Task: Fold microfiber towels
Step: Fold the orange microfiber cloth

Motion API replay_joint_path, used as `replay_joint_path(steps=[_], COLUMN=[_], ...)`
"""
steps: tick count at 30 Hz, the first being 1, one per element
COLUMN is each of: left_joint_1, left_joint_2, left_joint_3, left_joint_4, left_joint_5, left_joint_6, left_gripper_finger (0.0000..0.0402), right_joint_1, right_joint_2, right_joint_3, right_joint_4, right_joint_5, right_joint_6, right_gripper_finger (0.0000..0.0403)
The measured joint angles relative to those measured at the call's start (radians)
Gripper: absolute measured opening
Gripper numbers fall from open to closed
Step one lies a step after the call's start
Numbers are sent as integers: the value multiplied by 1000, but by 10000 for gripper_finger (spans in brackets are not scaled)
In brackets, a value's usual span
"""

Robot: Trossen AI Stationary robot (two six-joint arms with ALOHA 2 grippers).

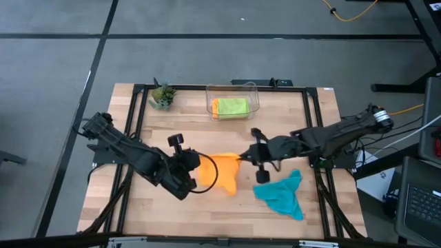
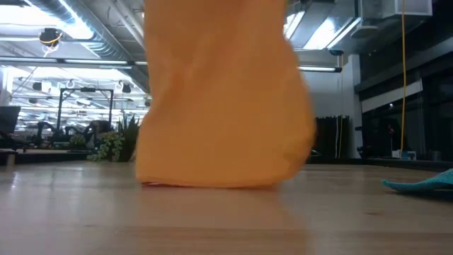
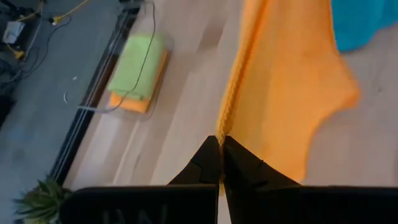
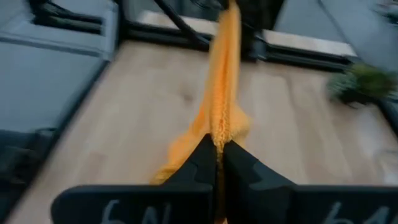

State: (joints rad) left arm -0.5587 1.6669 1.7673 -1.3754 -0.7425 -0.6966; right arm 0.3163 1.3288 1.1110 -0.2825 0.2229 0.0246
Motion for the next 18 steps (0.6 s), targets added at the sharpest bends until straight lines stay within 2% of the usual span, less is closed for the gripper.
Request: replay_joint_path(steps=[2,10,18], left_joint_1=[-1,-52,-132], left_joint_2=[0,0,-2], left_joint_3=[39,143,150], left_joint_4=[4,88,267], left_joint_5=[0,4,3], left_joint_6=[0,30,35], left_gripper_finger=[0,0,0], right_joint_1=[19,126,226], right_joint_2=[-21,-48,-38], right_joint_3=[0,28,125], right_joint_4=[9,16,9], right_joint_5=[-29,-34,-21], right_joint_6=[23,97,106], right_gripper_finger=[9,9,7])
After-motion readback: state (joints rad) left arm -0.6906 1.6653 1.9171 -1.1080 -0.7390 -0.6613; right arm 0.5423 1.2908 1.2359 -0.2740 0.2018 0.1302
